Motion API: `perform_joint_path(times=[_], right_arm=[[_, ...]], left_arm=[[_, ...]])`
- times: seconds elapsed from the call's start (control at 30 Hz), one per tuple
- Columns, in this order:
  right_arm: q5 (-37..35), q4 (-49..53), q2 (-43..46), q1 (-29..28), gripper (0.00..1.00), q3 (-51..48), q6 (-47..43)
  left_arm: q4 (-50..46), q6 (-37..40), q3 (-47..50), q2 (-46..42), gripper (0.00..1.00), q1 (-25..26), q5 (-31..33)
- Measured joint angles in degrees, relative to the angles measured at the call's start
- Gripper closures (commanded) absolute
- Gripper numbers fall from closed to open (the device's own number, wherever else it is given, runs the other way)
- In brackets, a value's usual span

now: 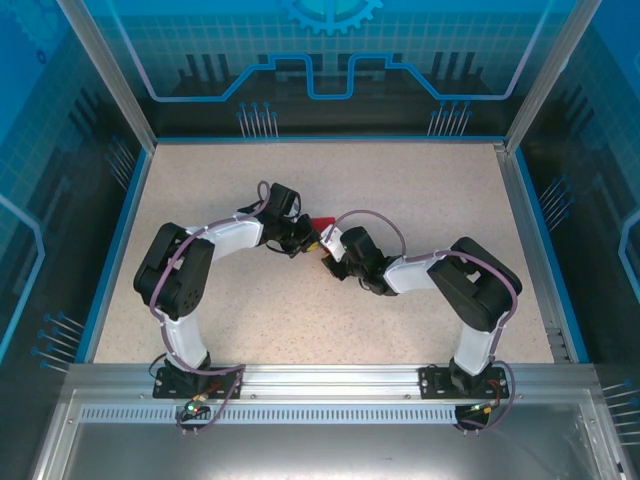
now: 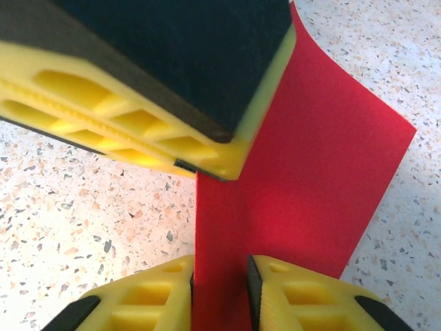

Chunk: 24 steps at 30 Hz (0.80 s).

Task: Fold a paper plane with a square sheet of paper (pick it up from the middle)
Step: Fold the wing for the fifth time at the center of the table.

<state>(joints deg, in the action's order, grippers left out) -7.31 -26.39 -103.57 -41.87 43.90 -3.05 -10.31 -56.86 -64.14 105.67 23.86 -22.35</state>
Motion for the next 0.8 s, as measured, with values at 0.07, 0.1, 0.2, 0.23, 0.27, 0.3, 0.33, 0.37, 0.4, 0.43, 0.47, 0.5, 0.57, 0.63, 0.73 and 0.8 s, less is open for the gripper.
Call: perform_joint_path(times=[0.07, 0.1, 0.2, 0.23, 0.27, 0.3, 0.33, 0.37, 0.4, 0.43, 0.47, 0.5, 0.57, 0.63, 0.73, 0.8], right_arm=[[0.0, -0.2, 0.0, 0.0, 0.82, 0.0, 0.1], [0.0, -0.3, 0.0, 0.0, 0.83, 0.0, 0.2], [0.5, -0.3, 0.0, 0.0, 0.85, 0.0, 0.6], [1.0, -0.3, 0.0, 0.0, 0.86, 0.0, 0.7], [1.6, -0.3, 0.0, 0.1, 0.87, 0.0, 1.0], [2.2, -0.3, 0.0, 0.2, 0.87, 0.0, 1.4], [3.0, -0.3, 0.0, 0.3, 0.88, 0.0, 1.7], [3.6, -0.3, 0.0, 0.5, 0.88, 0.0, 2.1], [4.7, -0.3, 0.0, 0.7, 0.88, 0.0, 2.7], [5.7, -0.3, 0.0, 1.1, 0.88, 0.0, 3.5], [6.8, -0.3, 0.0, 1.5, 0.89, 0.0, 4.3], [8.3, -0.3, 0.0, 2.2, 0.89, 0.0, 5.3], [11.5, -0.3, 0.0, 3.8, 0.9, 0.0, 7.6], [14.6, -0.3, 0.0, 5.6, 0.9, 0.0, 10.1], [19.0, -0.2, 0.0, 8.0, 0.9, 0.2, 13.9], [21.8, -0.2, 0.0, 9.2, 0.9, 0.5, 16.5]], left_arm=[[0.0, 0.0, 0.0, 0.0, 0.9, 0.0, 0.0], [0.0, 0.0, 0.0, 0.0, 0.87, 0.0, 0.0], [-0.5, 0.3, -0.1, -0.2, 0.81, 0.0, 0.0], [-0.8, 0.4, -0.2, -0.3, 0.79, 0.0, 0.0], [-1.0, 0.4, -0.2, -0.5, 0.77, -0.1, 0.0], [-1.2, 0.5, -0.3, -0.7, 0.74, -0.2, 0.0], [-1.5, 0.7, -0.3, -1.1, 0.71, -0.3, 0.0], [-1.6, 0.9, -0.3, -1.5, 0.7, -0.5, 0.0], [-1.6, 1.3, -0.3, -1.9, 0.68, -0.8, 0.0], [-1.7, 1.5, -0.3, -2.5, 0.65, -1.2, 0.2], [-1.9, 1.6, -0.3, -3.1, 0.61, -1.6, 0.4], [-1.9, 1.7, -0.3, -3.9, 0.58, -2.1, 0.6], [-1.9, 2.1, -0.1, -5.5, 0.53, -3.2, 1.3], [-1.5, 2.7, 0.8, -7.7, 0.49, -4.4, 2.0], [-0.9, 3.0, 2.2, -9.9, 0.48, -5.5, 2.7], [0.1, 3.0, 3.1, -10.1, 0.47, -5.7, 2.8]])
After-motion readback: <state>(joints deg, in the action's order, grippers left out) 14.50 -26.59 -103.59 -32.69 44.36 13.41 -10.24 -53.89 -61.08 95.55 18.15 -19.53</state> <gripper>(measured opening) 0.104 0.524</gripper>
